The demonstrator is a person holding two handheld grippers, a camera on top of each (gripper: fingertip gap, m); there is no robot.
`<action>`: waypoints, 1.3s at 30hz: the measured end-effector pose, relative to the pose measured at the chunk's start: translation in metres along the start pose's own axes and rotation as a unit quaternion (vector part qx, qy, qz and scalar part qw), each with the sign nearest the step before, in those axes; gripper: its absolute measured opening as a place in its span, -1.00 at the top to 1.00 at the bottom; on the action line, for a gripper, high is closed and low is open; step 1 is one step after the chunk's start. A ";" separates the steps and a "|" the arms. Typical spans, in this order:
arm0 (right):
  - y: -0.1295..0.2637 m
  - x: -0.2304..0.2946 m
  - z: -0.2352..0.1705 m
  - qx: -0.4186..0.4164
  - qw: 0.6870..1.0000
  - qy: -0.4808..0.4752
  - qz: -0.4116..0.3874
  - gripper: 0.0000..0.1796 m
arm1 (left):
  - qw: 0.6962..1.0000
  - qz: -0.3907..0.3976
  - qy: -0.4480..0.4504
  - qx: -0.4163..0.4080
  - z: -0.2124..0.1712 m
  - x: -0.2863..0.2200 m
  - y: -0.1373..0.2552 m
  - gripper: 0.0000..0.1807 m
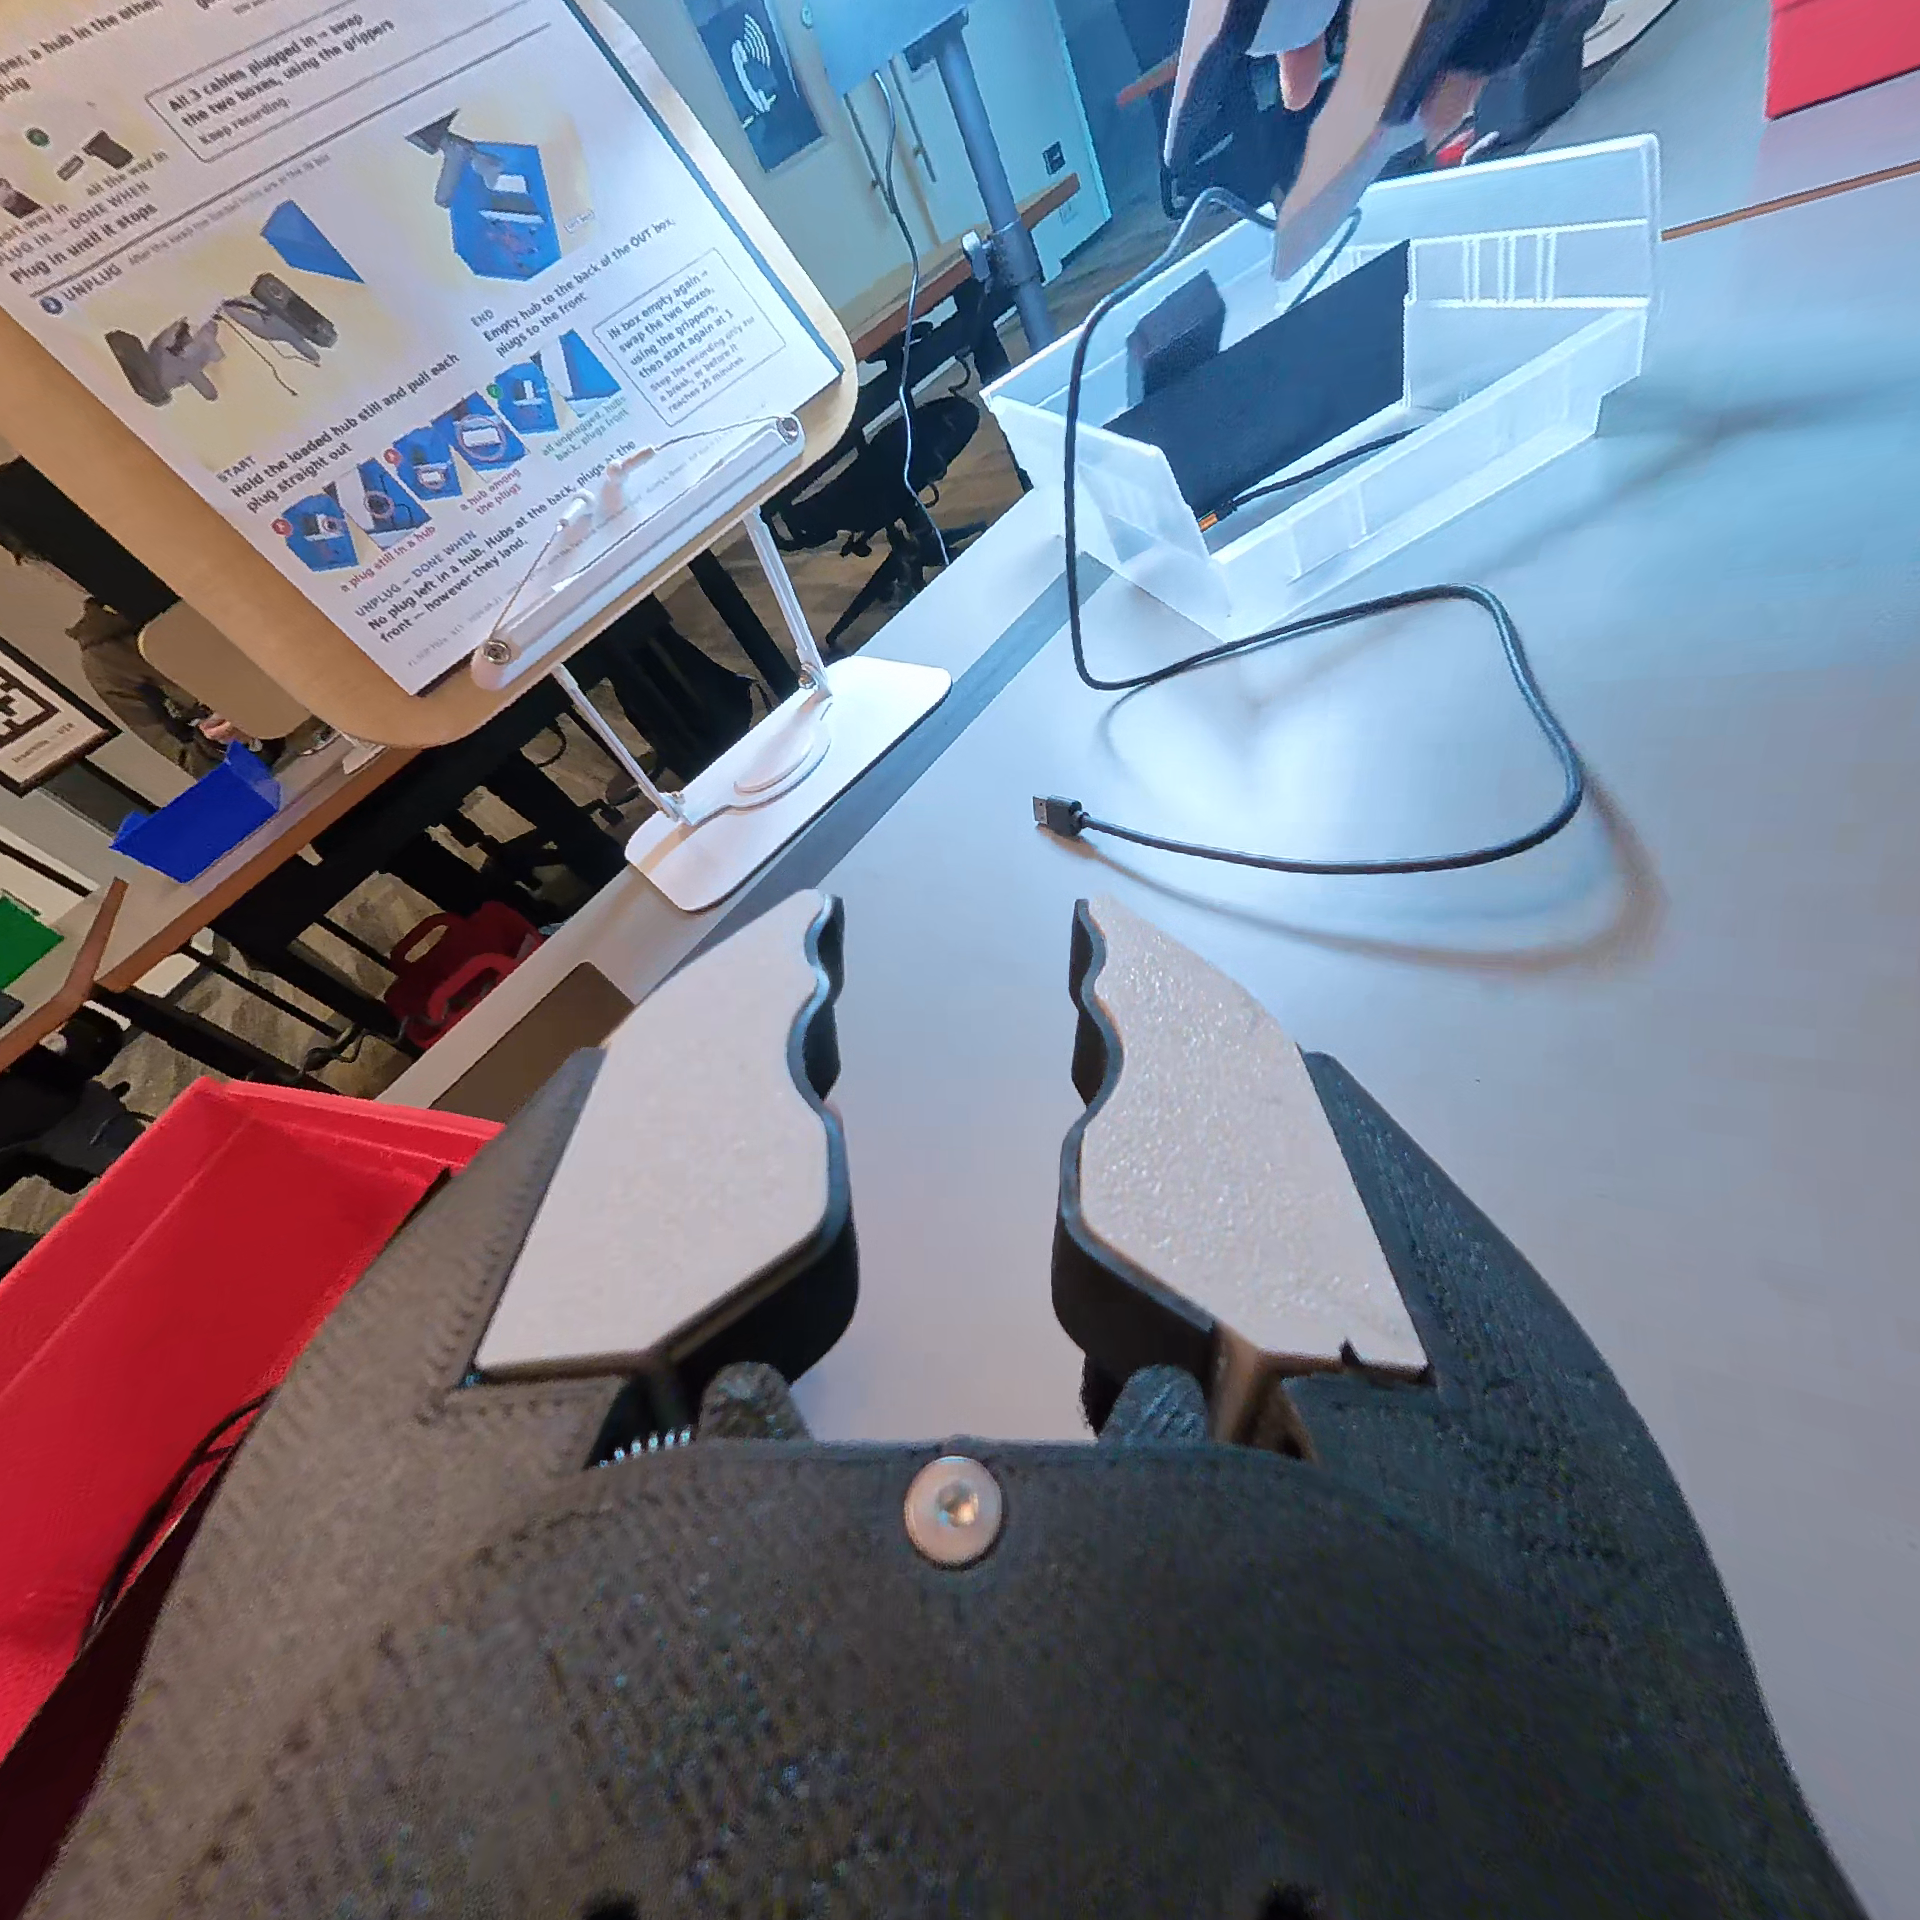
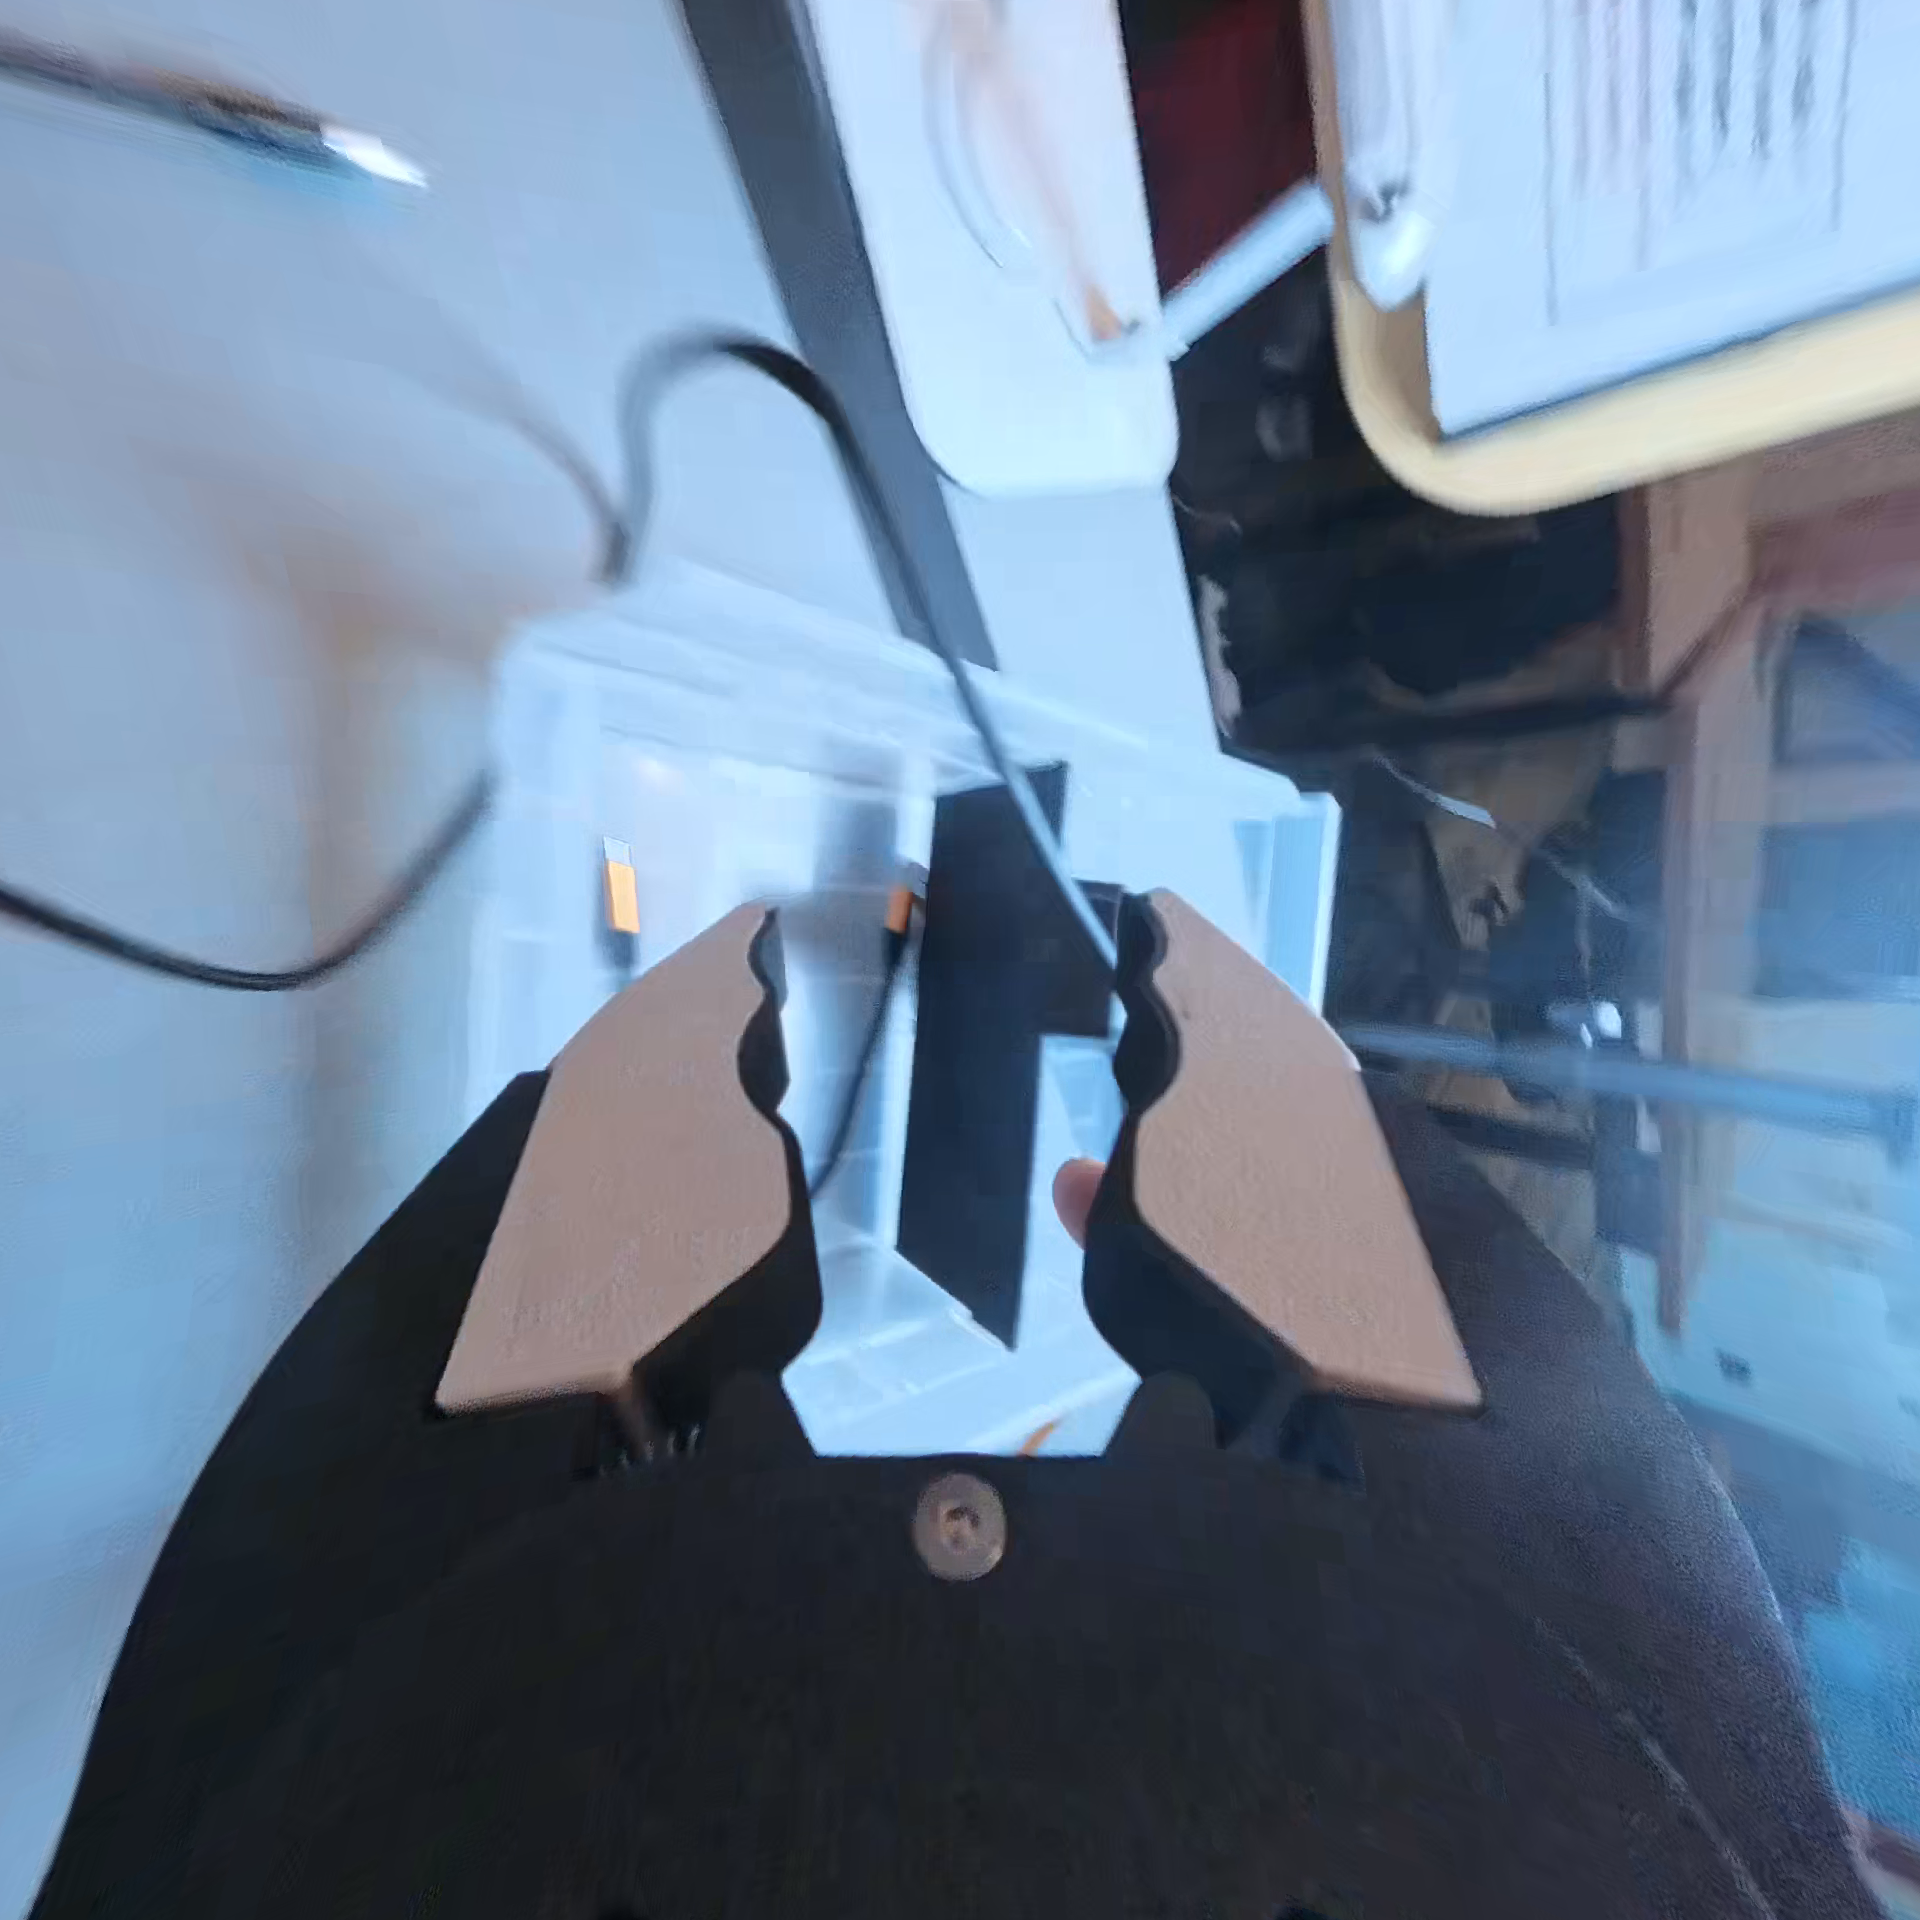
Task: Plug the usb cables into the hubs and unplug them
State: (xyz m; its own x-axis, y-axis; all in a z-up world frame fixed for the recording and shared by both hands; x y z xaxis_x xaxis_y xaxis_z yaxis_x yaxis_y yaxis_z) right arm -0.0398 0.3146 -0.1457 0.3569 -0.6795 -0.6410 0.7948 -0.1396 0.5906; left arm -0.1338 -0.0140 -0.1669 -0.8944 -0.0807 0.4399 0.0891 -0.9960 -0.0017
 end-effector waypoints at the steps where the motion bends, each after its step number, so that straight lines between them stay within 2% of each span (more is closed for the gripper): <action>1: 0.004 0.018 0.016 -0.015 0.999 0.016 0.024 0.31 | 1.000 -0.001 -0.001 0.001 0.000 -0.001 0.000 0.54; 5: 0.015 0.115 0.056 -0.044 0.981 0.073 0.172 0.40 | 1.000 -0.006 -0.003 0.003 0.000 -0.003 0.000 0.54; 7: 0.011 0.162 0.058 -0.035 0.966 0.085 0.241 0.43 | 1.000 -0.009 0.000 0.004 -0.001 -0.004 -0.001 0.54; 9: -0.002 0.194 0.048 -0.010 0.955 0.103 0.276 0.46 | 1.000 -0.014 -0.001 0.007 -0.002 -0.007 -0.002 0.54; 11: -0.016 0.211 0.035 0.016 0.949 0.117 0.292 0.48 | 1.000 -0.015 -0.004 0.009 -0.003 -0.008 -0.002 0.54; 13: -0.026 0.219 0.028 0.032 0.945 0.103 0.307 0.58 | 1.000 -0.016 -0.005 0.010 -0.003 -0.009 -0.002 0.55; 19: -0.030 0.231 0.037 0.042 0.926 0.044 0.373 0.94 | 1.000 -0.019 -0.006 0.014 -0.006 -0.009 -0.002 0.55; 21: -0.031 0.230 0.040 0.041 0.927 0.055 0.369 0.94 | 1.000 -0.019 -0.010 0.015 -0.006 -0.009 -0.002 0.55; 24: -0.026 0.205 0.070 -0.014 0.946 0.054 0.319 0.95 | 1.000 -0.018 -0.014 0.015 -0.006 -0.008 -0.001 0.56; 27: -0.017 0.128 0.098 -0.065 0.980 0.046 0.184 0.95 | 1.000 -0.019 -0.009 0.016 -0.007 -0.008 -0.001 0.56; 29: -0.006 0.069 0.098 -0.061 0.993 0.044 0.089 0.95 | 1.000 -0.020 -0.011 0.021 -0.010 -0.008 -0.001 0.56; 32: 0.005 -0.008 0.062 0.003 0.997 0.061 -0.039 0.94 | 0.999 -0.019 -0.013 0.022 -0.010 -0.008 -0.001 0.57; 35: 0.014 -0.069 0.020 0.041 0.985 0.056 -0.160 0.94 | 0.999 -0.019 -0.014 0.024 -0.012 -0.007 -0.001 0.58; 39: 0.029 -0.117 -0.027 0.035 0.967 -0.059 -0.244 0.95 | 0.999 -0.021 -0.011 0.032 -0.017 -0.008 -0.003 0.59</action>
Point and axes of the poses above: each gripper's, where its closed fingertips meet, y back along the fingers, z out of its top, x = y × z across the jaws, the point moved 1 cm from there along y, back along the fingers, and after that the axes turned 13 degrees about -x, right-handed, at the moved point
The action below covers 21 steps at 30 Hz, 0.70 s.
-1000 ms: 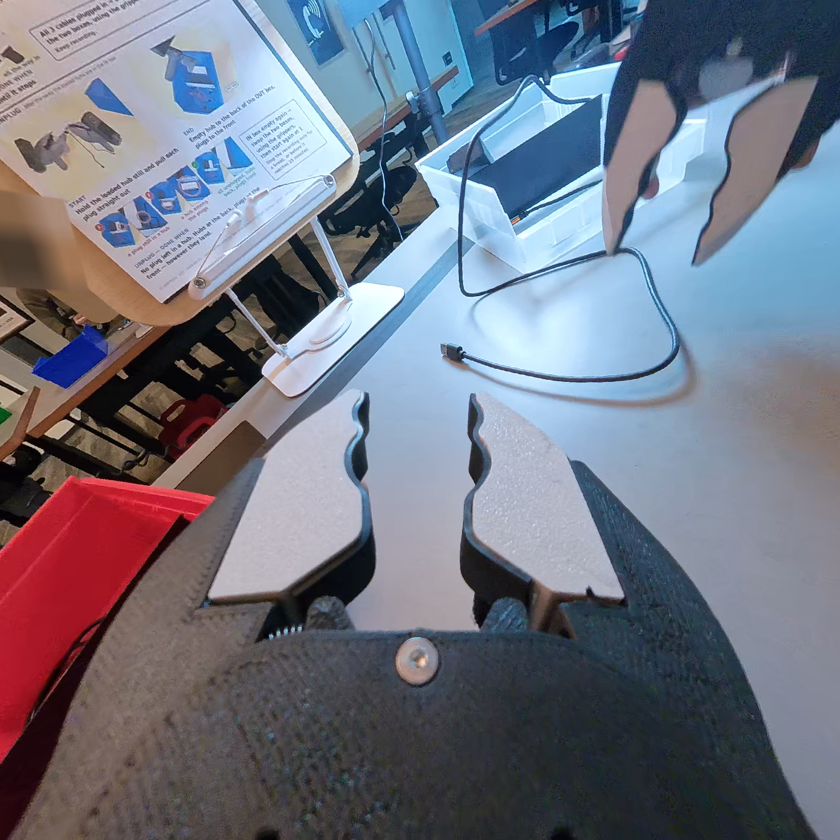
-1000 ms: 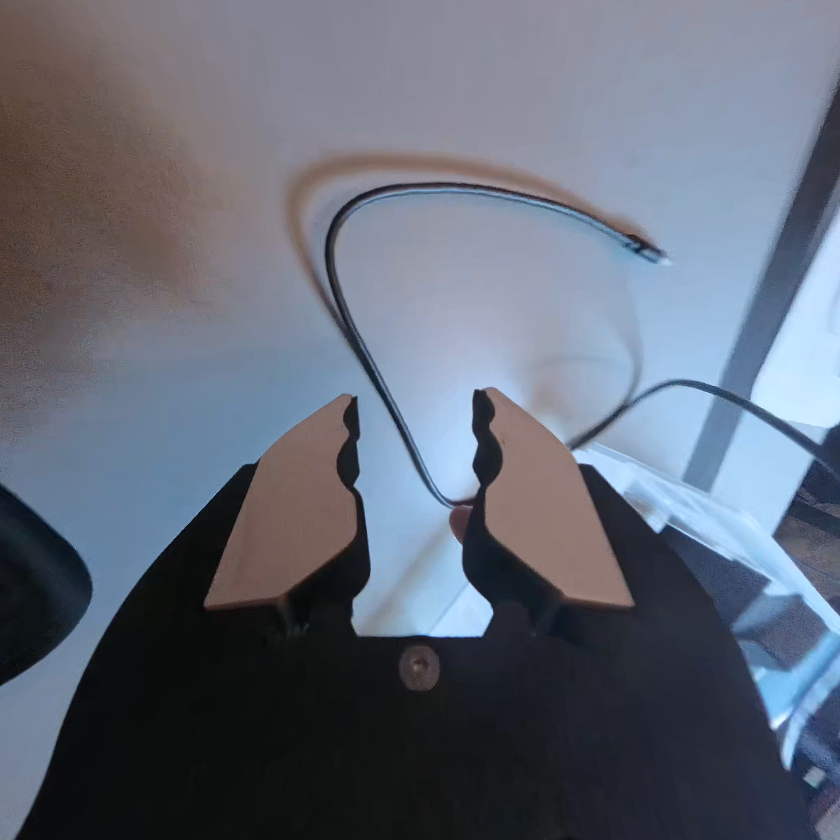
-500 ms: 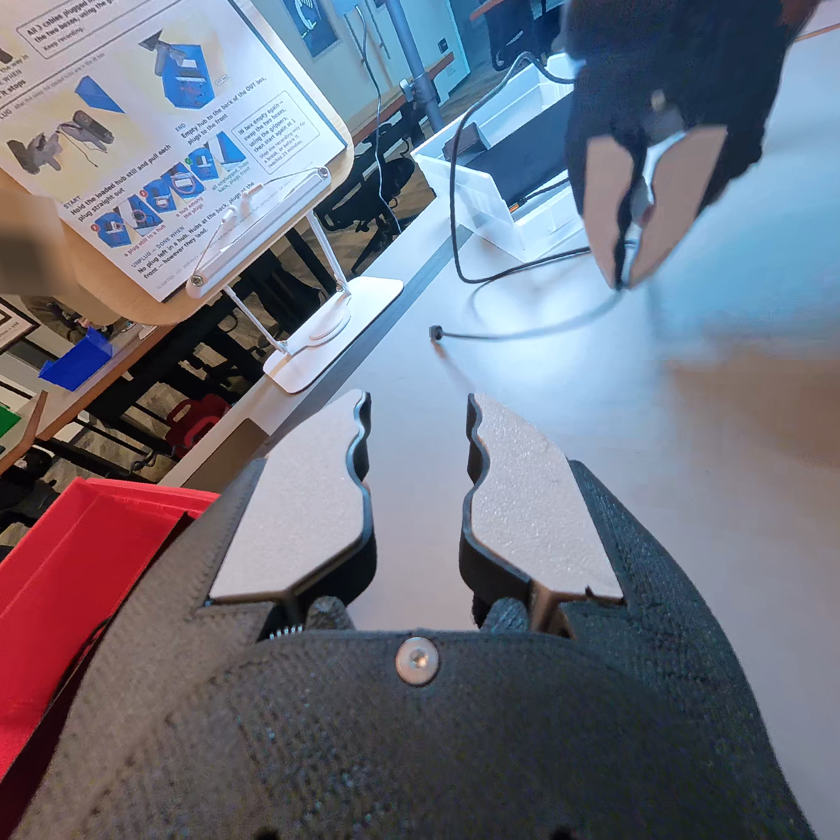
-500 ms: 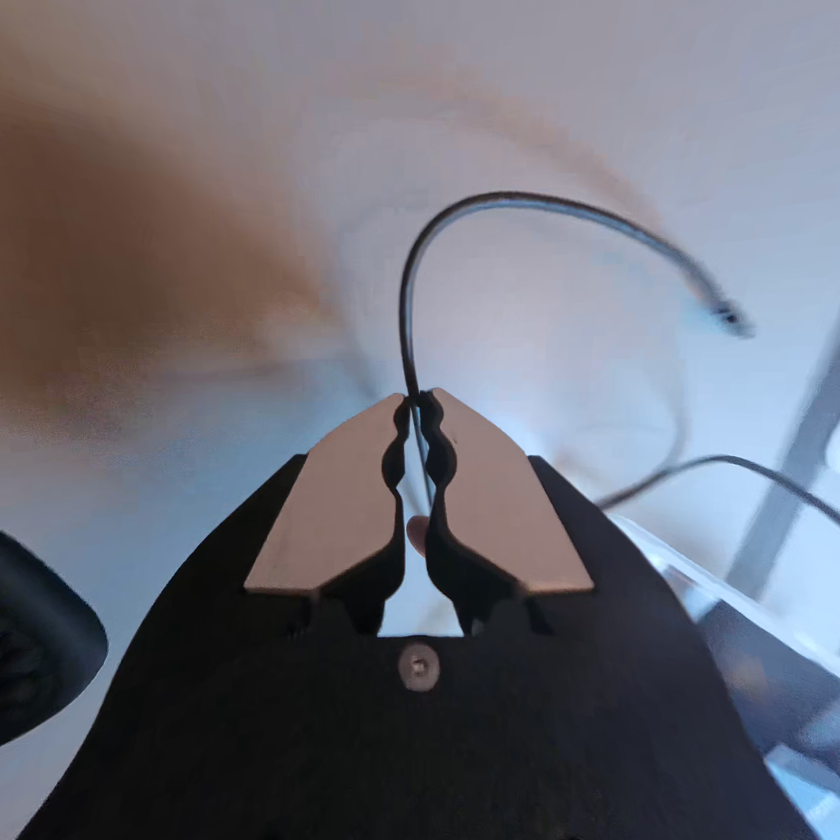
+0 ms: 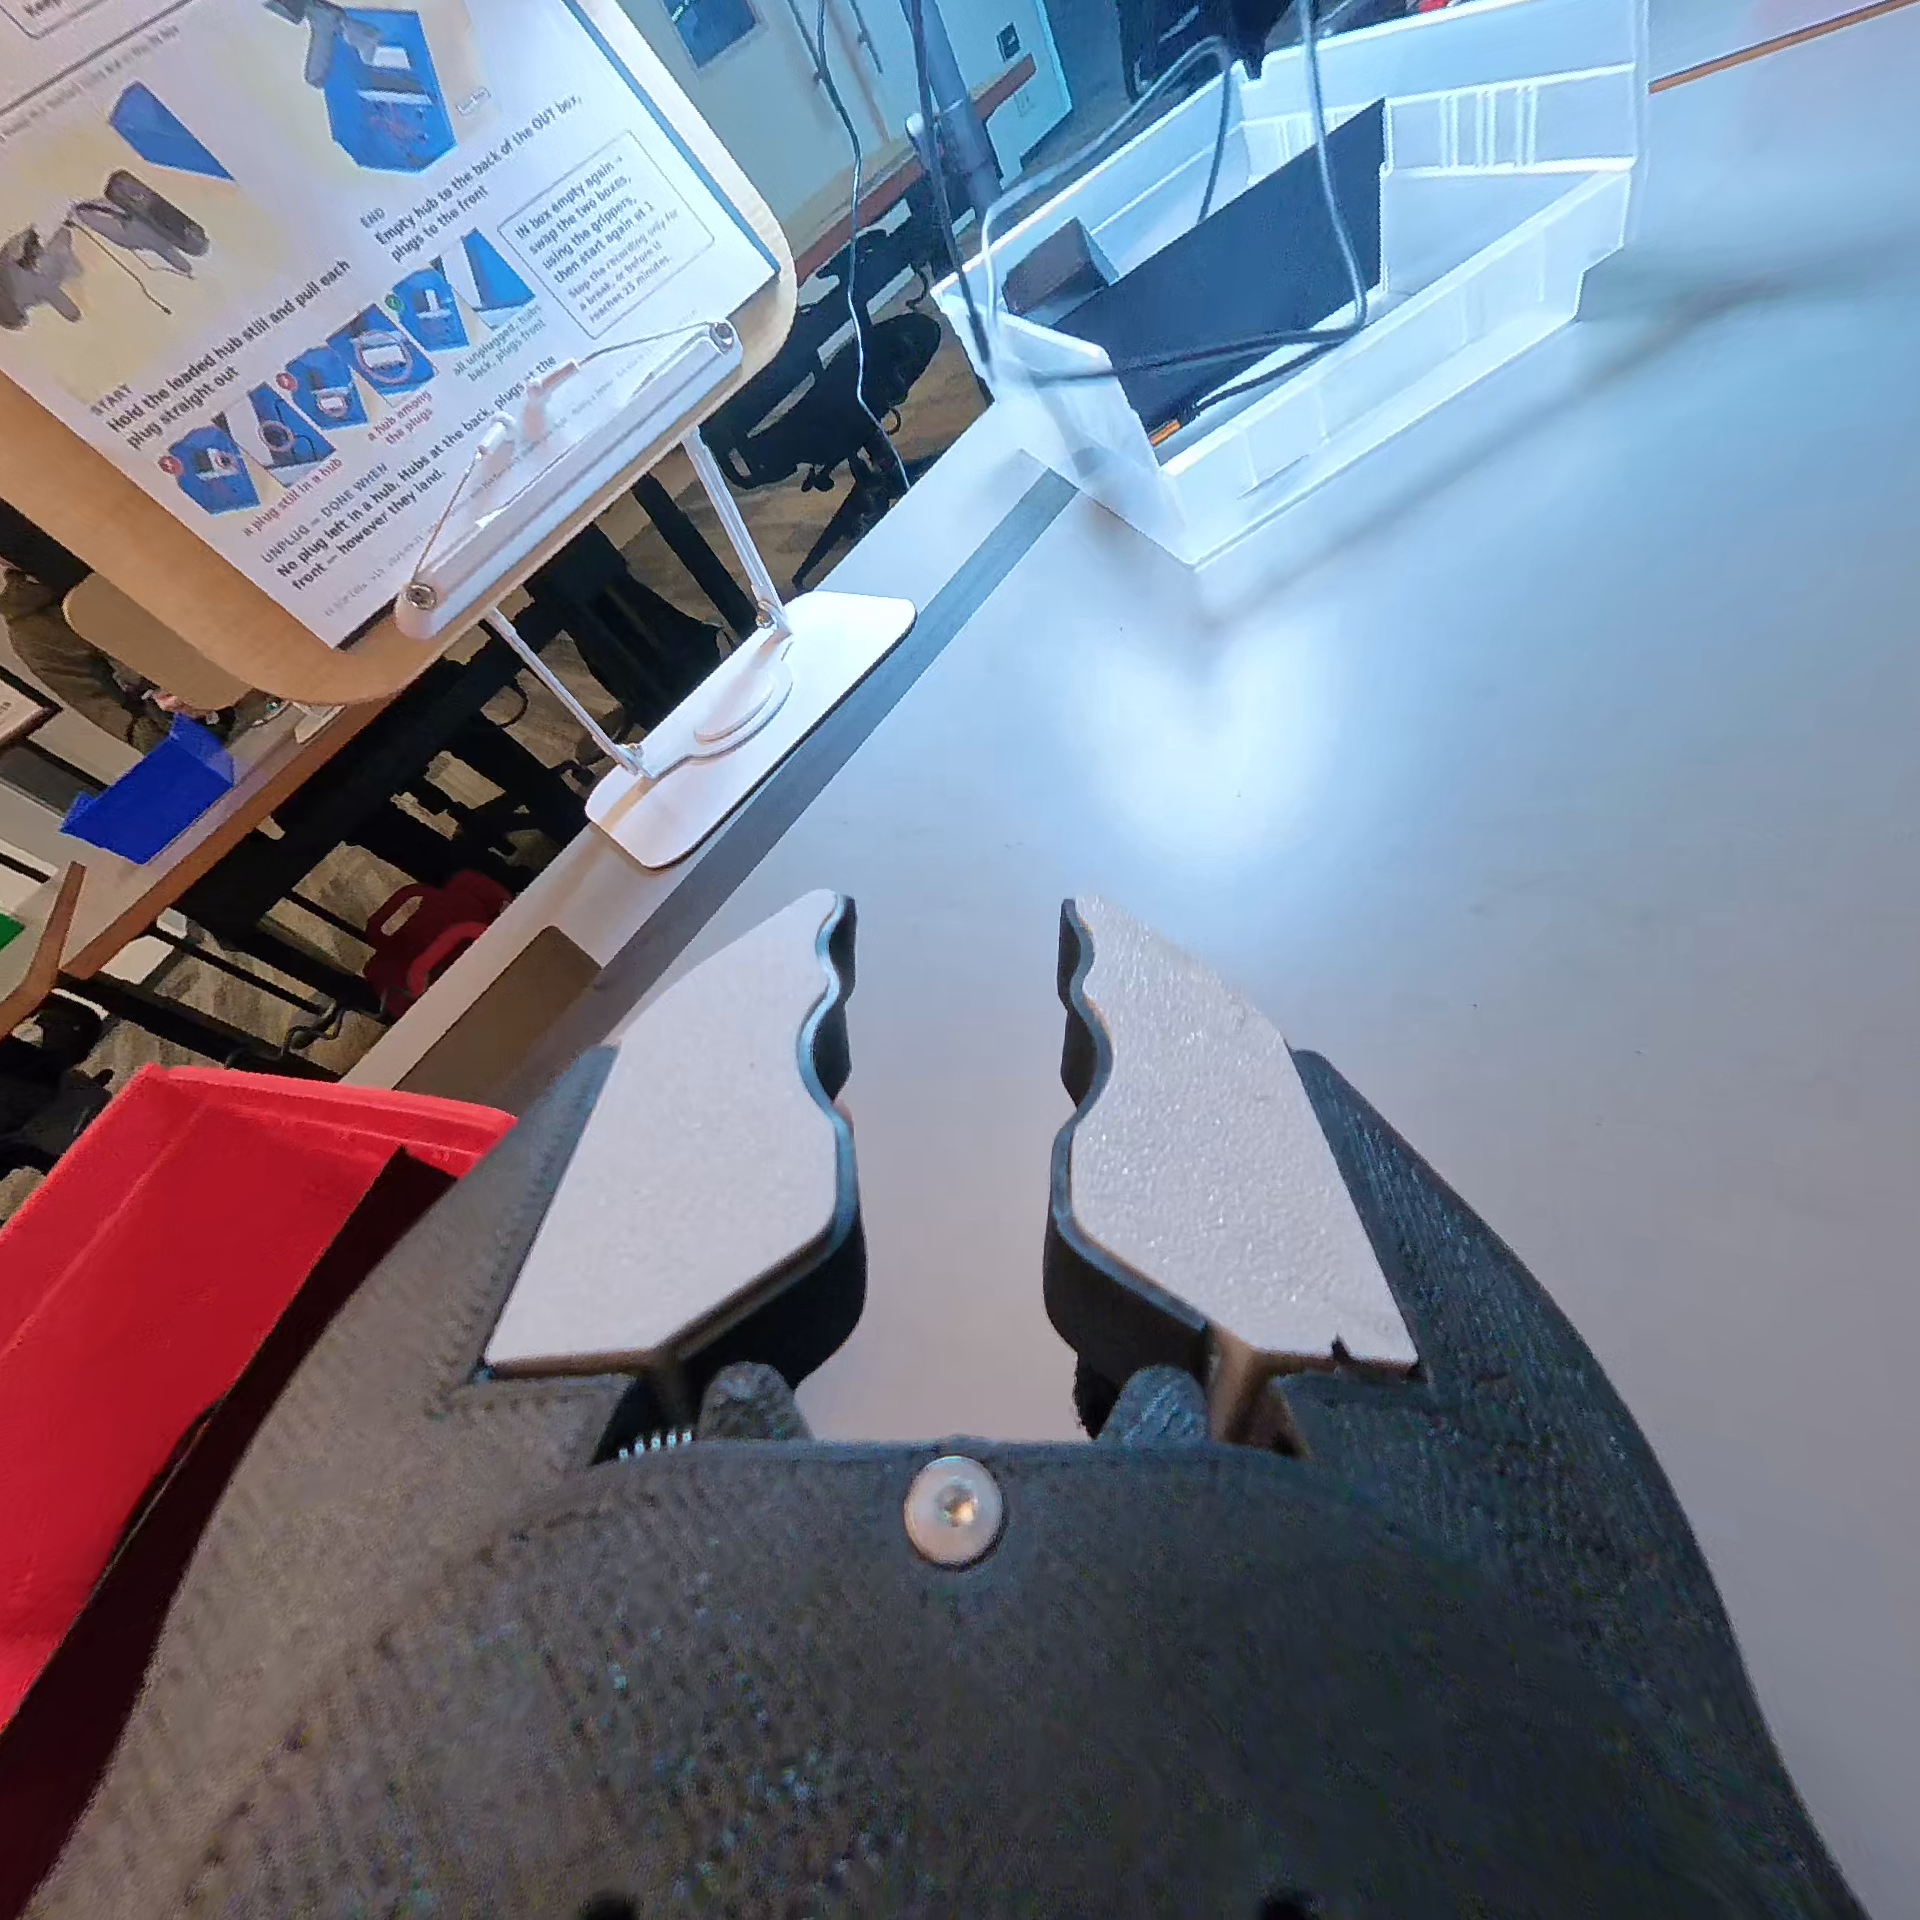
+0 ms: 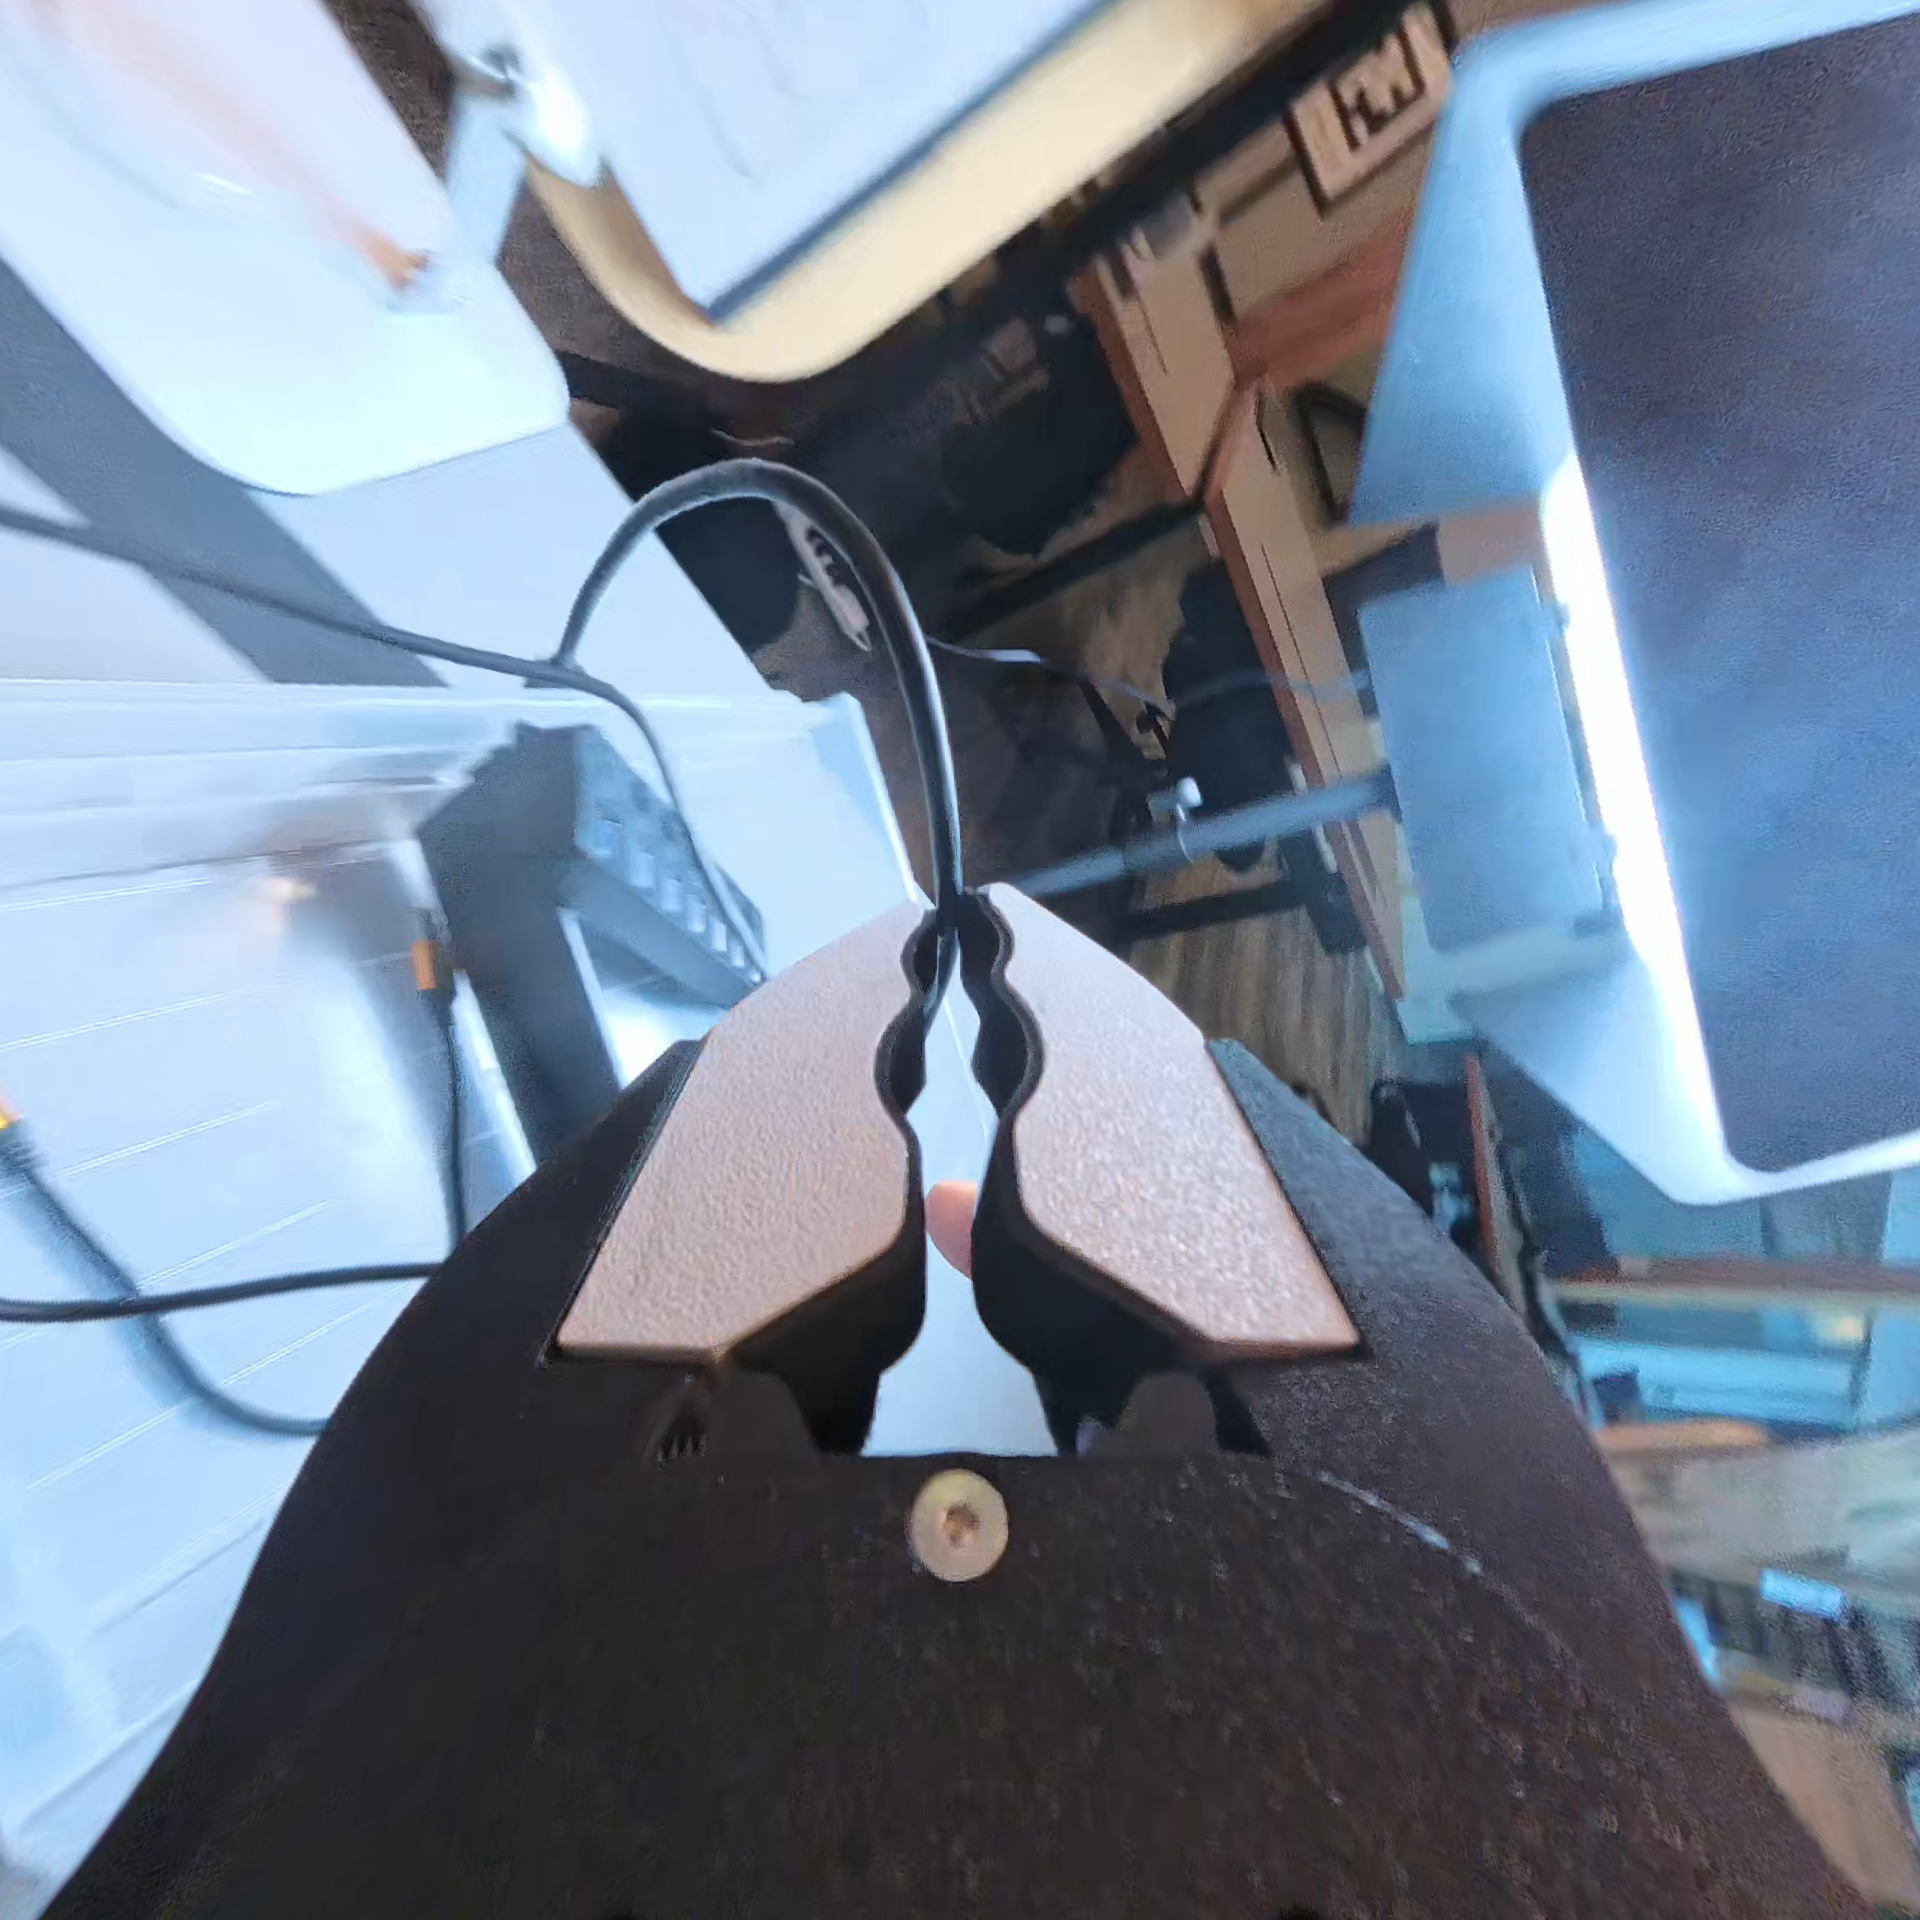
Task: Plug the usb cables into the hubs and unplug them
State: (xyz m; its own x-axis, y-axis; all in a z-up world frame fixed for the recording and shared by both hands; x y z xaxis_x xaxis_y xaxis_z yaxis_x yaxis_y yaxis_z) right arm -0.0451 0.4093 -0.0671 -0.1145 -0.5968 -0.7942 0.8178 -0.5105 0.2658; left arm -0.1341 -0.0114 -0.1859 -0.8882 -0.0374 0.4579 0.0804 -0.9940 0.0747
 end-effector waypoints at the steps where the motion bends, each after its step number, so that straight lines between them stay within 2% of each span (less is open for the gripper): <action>1: -0.003 -0.011 -0.013 0.012 1.000 -0.013 -0.022 0.96 | 1.000 -0.001 0.001 0.003 -0.002 0.000 -0.001 0.59; 6: -0.016 -0.050 -0.075 0.067 0.990 -0.016 -0.122 0.96 | 1.000 -0.007 0.006 0.017 -0.011 -0.004 -0.004 0.60; 8: -0.023 -0.050 -0.096 0.086 0.988 -0.010 -0.130 0.96 | 1.000 -0.009 0.006 0.022 -0.014 -0.005 -0.005 0.60; 15: -0.062 0.031 -0.122 0.122 0.990 -0.006 0.072 0.95 | 0.999 -0.014 0.012 0.036 -0.024 -0.007 -0.008 0.61; 17: -0.064 0.034 -0.116 0.114 0.990 0.012 0.082 0.91 | 0.999 -0.016 0.012 0.039 -0.025 -0.008 -0.008 0.60; 19: -0.061 0.030 -0.107 0.112 0.990 -0.002 0.091 0.60 | 0.999 -0.018 0.011 0.041 -0.026 -0.009 -0.008 0.60; 21: -0.054 0.021 -0.091 0.092 0.991 -0.034 0.095 0.44 | 0.999 -0.020 0.011 0.041 -0.026 -0.009 -0.007 0.61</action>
Point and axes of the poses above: each gripper's, where its closed fingertips meet, y back along the fingers, z out of its top, x = y × z across the jaws, the point moved 1 cm from there along y, back along the fingers, and after that the axes turned 13 degrees about -x, right-handed, at the moved point
